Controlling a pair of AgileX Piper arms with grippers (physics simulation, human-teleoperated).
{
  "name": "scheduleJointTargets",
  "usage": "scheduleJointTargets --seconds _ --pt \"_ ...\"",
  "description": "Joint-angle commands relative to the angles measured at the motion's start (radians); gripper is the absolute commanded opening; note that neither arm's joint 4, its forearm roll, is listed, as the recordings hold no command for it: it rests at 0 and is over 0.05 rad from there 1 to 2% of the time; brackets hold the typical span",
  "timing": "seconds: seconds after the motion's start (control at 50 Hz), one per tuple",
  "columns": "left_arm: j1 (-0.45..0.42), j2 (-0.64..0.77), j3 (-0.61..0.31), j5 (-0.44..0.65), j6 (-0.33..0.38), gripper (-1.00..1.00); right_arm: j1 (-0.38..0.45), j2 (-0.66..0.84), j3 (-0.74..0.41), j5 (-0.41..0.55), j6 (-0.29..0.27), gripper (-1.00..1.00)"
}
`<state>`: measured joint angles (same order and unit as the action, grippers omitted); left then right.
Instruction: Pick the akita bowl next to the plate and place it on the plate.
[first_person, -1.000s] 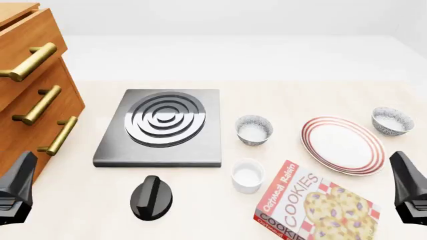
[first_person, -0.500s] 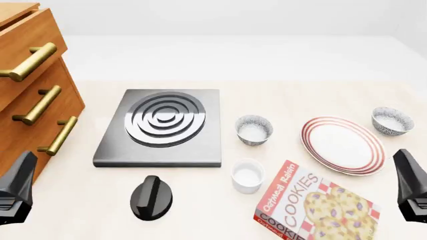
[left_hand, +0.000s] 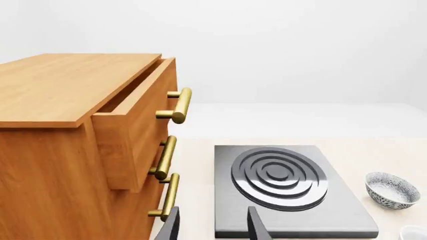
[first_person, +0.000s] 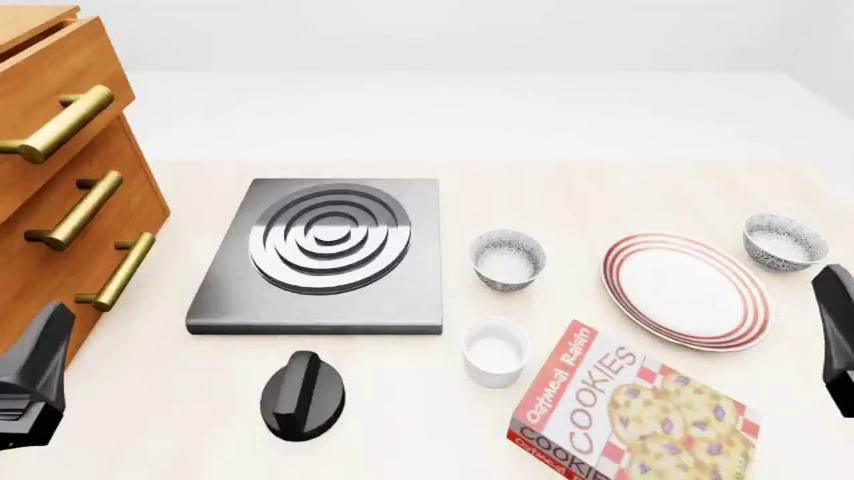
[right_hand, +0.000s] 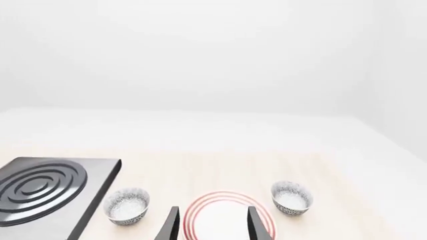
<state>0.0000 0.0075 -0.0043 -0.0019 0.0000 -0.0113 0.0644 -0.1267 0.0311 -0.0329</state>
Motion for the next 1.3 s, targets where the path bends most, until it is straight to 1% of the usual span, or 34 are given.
scheduleJointTargets --seconds 0.02,0.26,0.46,0.76,0.84,1.02,1.3 --pt "0.0 0.0 0.0 0.0 0.0 1.0 0.012 0.068 -0.053 -0.023 -0.007 1.0" --pt "0.0 0.0 0.0 0.0 0.0 1.0 0.029 0.142 -0.095 -0.057 -0.011 1.0" --pt "0.0 0.0 0.0 0.0 0.0 1.0 0.032 0.209 -0.115 -0.106 -0.006 1.0" --pt "0.0 0.0 0.0 0.0 0.0 1.0 0.033 0.295 -0.153 -0.16 -0.016 1.0" --pt "0.0 0.0 0.0 0.0 0.0 1.0 0.028 0.34 -0.162 -0.191 -0.023 1.0" --pt "0.0 0.0 0.0 0.0 0.0 1.0 0.028 0.402 -0.184 -0.229 -0.027 1.0" --pt "0.0 0.0 0.0 0.0 0.0 1.0 0.009 0.505 -0.206 -0.286 -0.024 1.0"
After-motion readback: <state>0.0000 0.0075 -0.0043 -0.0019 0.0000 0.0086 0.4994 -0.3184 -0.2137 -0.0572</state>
